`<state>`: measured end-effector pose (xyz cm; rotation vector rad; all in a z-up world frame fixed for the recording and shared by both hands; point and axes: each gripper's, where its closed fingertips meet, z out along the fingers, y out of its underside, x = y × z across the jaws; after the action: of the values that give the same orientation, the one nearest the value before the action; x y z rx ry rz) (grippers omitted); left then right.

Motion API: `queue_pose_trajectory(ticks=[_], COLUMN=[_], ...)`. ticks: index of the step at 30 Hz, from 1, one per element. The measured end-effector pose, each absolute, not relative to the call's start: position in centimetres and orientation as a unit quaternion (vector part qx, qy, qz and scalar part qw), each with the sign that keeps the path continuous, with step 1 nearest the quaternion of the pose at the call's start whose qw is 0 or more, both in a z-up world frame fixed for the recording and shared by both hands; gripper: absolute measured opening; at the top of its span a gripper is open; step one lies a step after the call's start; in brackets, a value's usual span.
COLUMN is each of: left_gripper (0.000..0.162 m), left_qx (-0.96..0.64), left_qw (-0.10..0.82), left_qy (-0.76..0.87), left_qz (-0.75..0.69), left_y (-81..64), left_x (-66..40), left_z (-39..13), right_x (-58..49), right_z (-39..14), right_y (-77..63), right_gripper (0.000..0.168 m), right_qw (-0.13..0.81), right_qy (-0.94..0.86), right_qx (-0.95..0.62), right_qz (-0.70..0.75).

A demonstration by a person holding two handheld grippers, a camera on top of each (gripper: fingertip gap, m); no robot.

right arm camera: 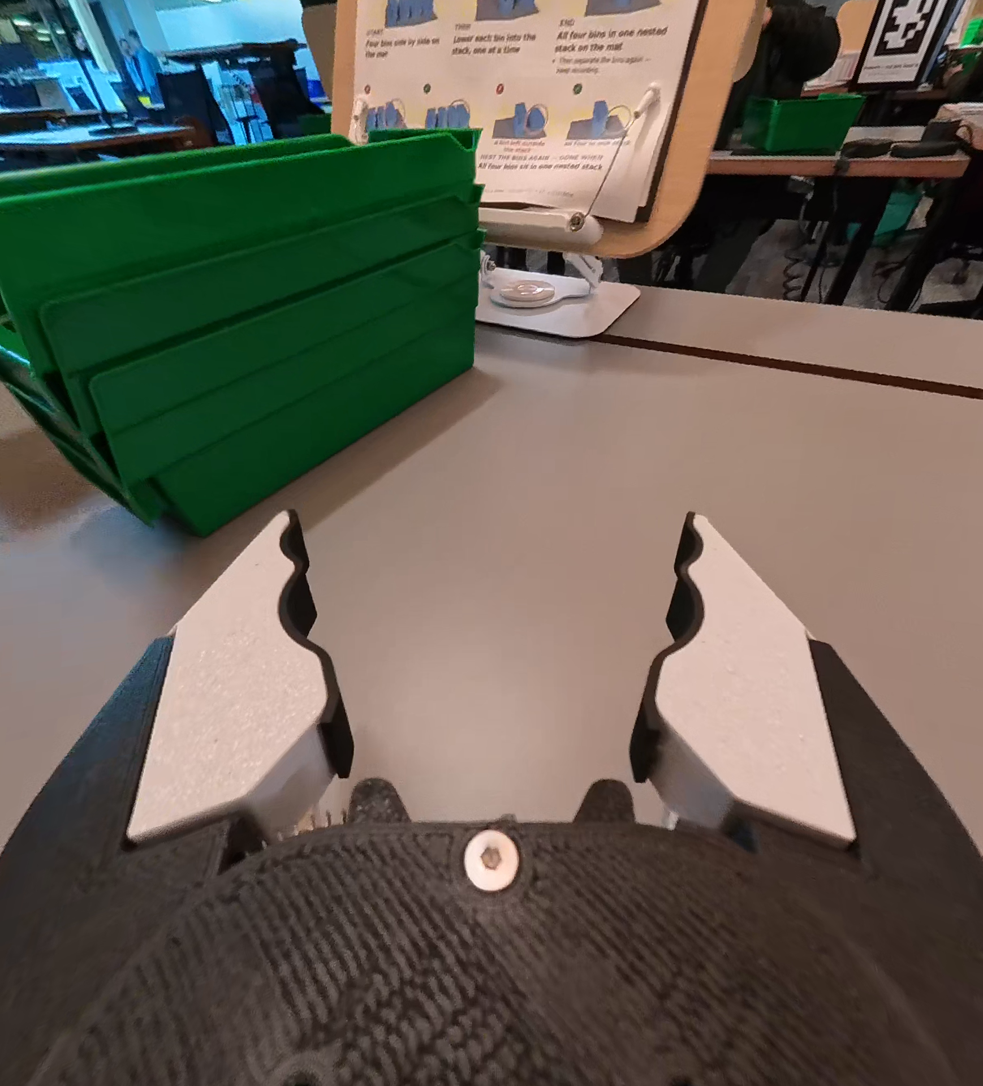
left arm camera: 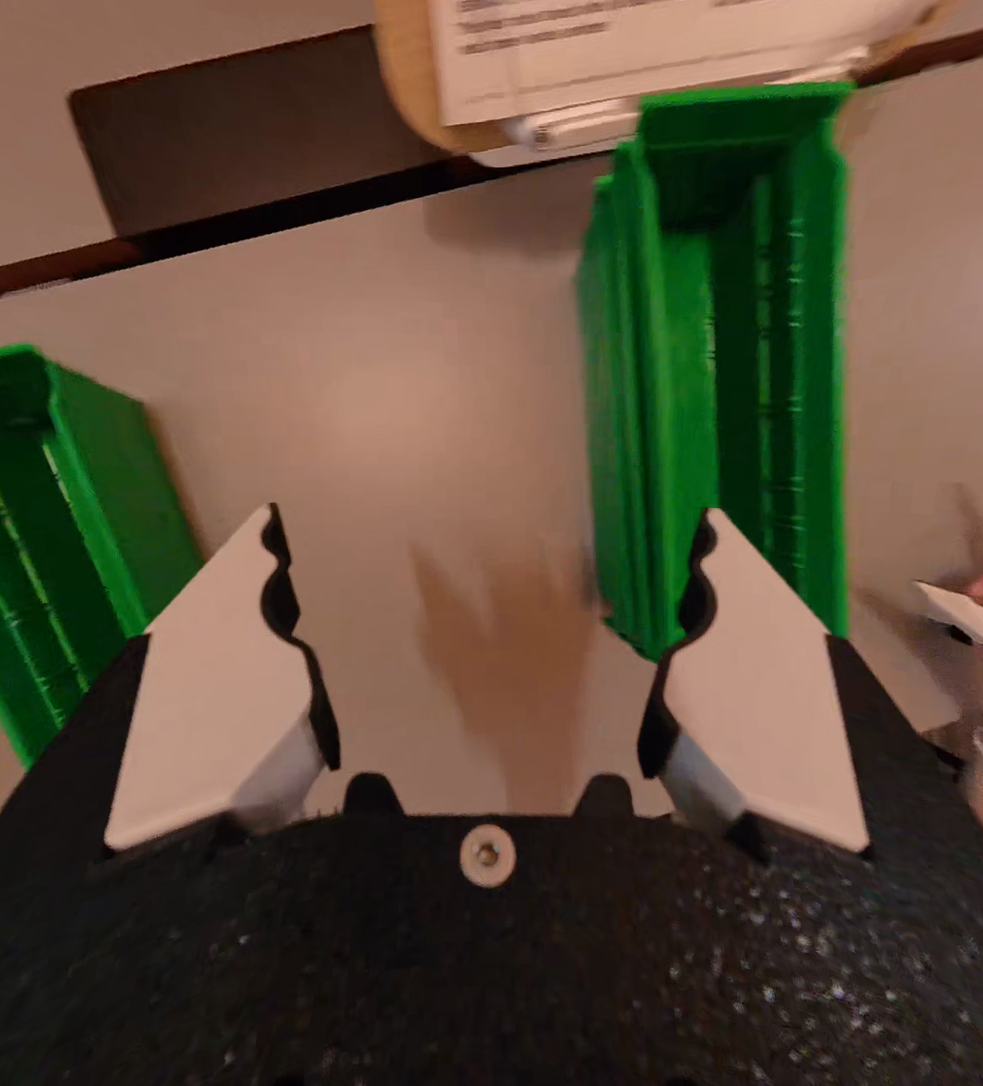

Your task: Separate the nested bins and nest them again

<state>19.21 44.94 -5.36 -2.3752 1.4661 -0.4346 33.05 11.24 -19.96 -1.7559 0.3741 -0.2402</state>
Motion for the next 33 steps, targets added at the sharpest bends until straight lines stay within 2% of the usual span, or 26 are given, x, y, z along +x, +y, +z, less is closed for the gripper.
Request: queue_pose_trajectory(ticks=[3, 6, 19, 22, 26, 33], left_gripper=[0.141, 0.143, 0.139, 0.136, 0.115, 0.101], left_qx=[-0.81, -0.798, -0.812, -0.816, -0.822, -0.826], left_qw=[0.174, 0.179, 0.13, 0.118, 0.078, 0.079], left_qy=[0.549, 0.571, 0.57, 0.566, 0.564, 0.559], left_qz=[-0.111, -0.075, 0.003, 0.022, -0.009, -0.001], left_y=[40.8, 38.0, 34.1, 34.5, 33.4, 33.3], left_x=[21.5, 23.6, 28.0, 27.7, 27.8, 27.7], left_z=[-5.1, -5.9, -12.9, -14.3, -15.3, -15.1], right_x=[32.4, 31.9, 32.4, 32.7, 33.0, 32.4], right_z=[-20.0, -19.6, -18.7, -19.0, -19.0, -19.4], right_y=[11.6, 11.7, 11.0, 10.8, 10.7, 11.3], right_gripper=[0.124, 0.126, 0.126, 0.126, 0.125, 0.124], right_qw=[0.622, 0.633, 0.652, 0.65, 0.654, 0.652], right_qy=[0.157, 0.16, 0.177, 0.183, 0.192, 0.194], right_qx=[-0.761, -0.754, -0.735, -0.735, -0.731, -0.733], right_qz=[-0.091, -0.074, -0.052, -0.05, -0.039, -0.02])
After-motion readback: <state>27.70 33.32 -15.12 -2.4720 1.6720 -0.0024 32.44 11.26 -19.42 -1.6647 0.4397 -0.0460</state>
